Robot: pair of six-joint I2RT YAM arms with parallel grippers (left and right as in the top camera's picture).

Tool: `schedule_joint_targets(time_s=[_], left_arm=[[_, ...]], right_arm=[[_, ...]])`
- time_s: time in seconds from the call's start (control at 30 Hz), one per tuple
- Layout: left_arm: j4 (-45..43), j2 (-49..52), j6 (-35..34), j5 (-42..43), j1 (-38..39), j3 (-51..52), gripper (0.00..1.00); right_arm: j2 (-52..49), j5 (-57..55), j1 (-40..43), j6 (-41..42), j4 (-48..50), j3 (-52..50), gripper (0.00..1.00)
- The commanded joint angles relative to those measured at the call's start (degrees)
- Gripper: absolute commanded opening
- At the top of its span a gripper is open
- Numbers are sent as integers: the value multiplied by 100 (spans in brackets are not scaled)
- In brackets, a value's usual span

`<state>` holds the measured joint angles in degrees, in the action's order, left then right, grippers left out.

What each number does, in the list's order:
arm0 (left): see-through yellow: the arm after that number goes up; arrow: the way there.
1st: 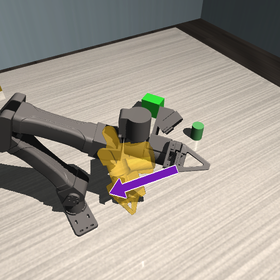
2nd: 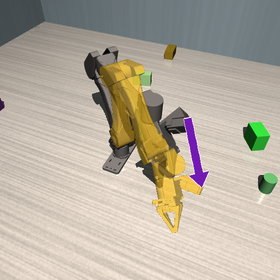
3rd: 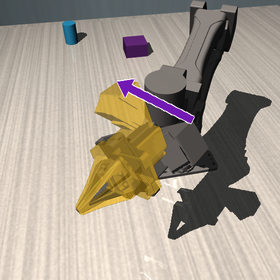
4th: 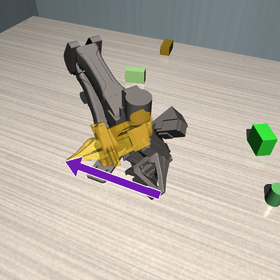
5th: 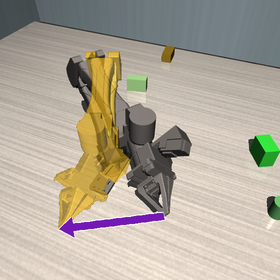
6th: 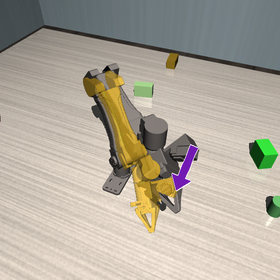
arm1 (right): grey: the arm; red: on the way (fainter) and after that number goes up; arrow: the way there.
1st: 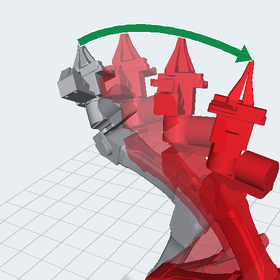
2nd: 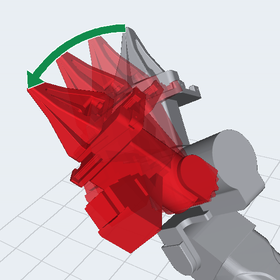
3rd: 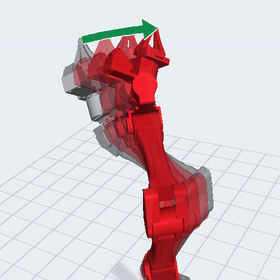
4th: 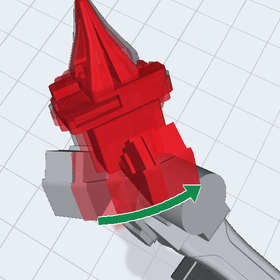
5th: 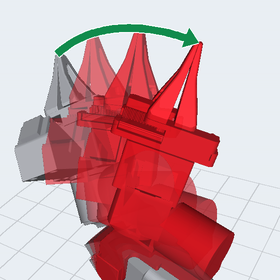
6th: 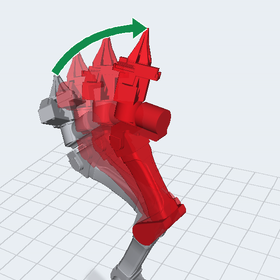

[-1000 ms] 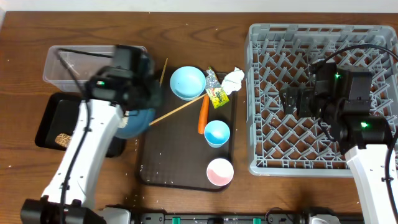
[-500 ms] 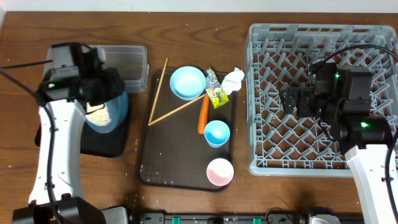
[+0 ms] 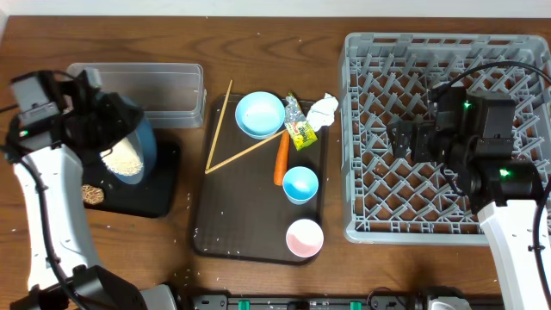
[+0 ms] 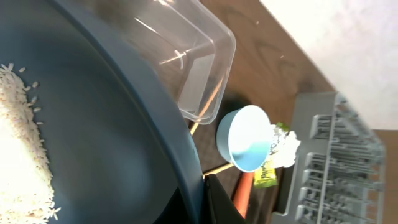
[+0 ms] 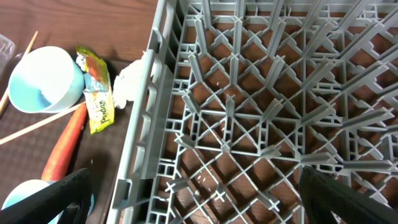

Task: Sort waste into correct bins and load items into the dishwasher rack
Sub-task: 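Carry the plate left over the black tray and tip the rice out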

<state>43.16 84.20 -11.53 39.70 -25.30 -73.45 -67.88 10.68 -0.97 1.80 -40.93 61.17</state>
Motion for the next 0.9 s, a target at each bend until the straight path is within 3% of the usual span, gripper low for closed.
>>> schedule_joint_targets(time_s=[0.0, 0.3, 0.87], left_arm=[[-57, -109, 251, 651, -304, -133, 6], [-365, -76, 402, 1392, -857, 131, 6], [-352, 153, 935, 2164, -1019, 306, 6]], right_arm=[[-31, -17, -7, -127, -2, 101, 99], [-31, -15, -7, -125, -22, 101, 99], [-31, -17, -7, -125, -133, 101, 99]])
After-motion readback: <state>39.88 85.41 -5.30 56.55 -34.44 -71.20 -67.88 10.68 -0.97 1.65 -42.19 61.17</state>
